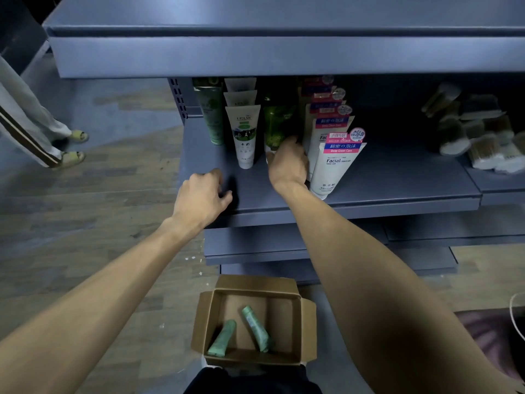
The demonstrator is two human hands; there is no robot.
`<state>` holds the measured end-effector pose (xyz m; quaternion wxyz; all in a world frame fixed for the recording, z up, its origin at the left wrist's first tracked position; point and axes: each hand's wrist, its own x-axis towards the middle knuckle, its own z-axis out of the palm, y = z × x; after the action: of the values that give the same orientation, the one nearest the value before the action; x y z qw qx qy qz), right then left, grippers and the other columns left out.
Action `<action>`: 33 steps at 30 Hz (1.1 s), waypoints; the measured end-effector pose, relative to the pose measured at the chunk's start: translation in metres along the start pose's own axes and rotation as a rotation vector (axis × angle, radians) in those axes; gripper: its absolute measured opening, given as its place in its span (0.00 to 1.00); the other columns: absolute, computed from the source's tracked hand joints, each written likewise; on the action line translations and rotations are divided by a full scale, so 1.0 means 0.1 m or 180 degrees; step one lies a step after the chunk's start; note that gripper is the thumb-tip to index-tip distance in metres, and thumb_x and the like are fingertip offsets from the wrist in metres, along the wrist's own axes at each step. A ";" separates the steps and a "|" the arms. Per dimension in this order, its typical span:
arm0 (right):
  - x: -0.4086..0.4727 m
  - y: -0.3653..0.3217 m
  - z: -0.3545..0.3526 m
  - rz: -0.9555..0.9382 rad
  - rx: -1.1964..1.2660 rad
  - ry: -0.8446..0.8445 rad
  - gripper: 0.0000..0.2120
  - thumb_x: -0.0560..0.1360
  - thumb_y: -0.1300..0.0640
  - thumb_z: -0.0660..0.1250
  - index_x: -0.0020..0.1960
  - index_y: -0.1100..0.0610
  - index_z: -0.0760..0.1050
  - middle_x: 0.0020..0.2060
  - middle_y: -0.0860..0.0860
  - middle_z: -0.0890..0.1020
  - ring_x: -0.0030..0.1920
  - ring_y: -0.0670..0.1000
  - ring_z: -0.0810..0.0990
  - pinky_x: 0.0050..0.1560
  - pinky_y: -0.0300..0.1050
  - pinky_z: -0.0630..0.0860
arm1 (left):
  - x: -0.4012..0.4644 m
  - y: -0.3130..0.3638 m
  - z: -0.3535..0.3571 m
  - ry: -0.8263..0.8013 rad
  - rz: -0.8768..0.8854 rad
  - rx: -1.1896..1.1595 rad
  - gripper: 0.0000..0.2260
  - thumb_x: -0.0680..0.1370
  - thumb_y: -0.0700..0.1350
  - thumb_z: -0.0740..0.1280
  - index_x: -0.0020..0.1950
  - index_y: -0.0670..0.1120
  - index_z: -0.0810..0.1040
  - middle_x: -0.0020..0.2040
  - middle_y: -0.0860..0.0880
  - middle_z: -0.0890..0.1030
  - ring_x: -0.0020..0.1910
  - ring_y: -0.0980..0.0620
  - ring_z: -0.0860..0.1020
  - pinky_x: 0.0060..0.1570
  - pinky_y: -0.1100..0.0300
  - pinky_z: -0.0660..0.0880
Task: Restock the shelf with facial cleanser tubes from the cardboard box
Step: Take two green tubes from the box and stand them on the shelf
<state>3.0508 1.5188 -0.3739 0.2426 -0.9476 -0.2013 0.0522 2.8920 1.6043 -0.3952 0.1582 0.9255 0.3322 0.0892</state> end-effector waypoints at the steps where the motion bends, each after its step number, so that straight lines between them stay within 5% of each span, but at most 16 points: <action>1: -0.01 0.01 -0.01 -0.0007 0.0001 -0.0001 0.25 0.78 0.51 0.67 0.67 0.64 0.65 0.60 0.60 0.77 0.60 0.60 0.79 0.53 0.49 0.76 | 0.00 0.01 0.00 -0.0010 -0.0010 -0.0006 0.10 0.72 0.52 0.69 0.44 0.46 0.74 0.39 0.47 0.82 0.39 0.40 0.80 0.40 0.49 0.79; 33: -0.01 -0.06 -0.05 0.0078 0.0313 -0.0118 0.23 0.78 0.50 0.67 0.65 0.64 0.68 0.60 0.61 0.78 0.59 0.61 0.79 0.51 0.49 0.76 | -0.33 -0.13 -0.07 0.0044 -0.0057 -0.0052 0.09 0.72 0.51 0.67 0.46 0.47 0.74 0.38 0.48 0.83 0.40 0.40 0.81 0.41 0.49 0.79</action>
<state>3.0485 1.5207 -0.3664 0.2844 -0.9358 -0.1913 0.0826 2.8571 1.5945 -0.3952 0.1643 0.9206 0.3408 0.0969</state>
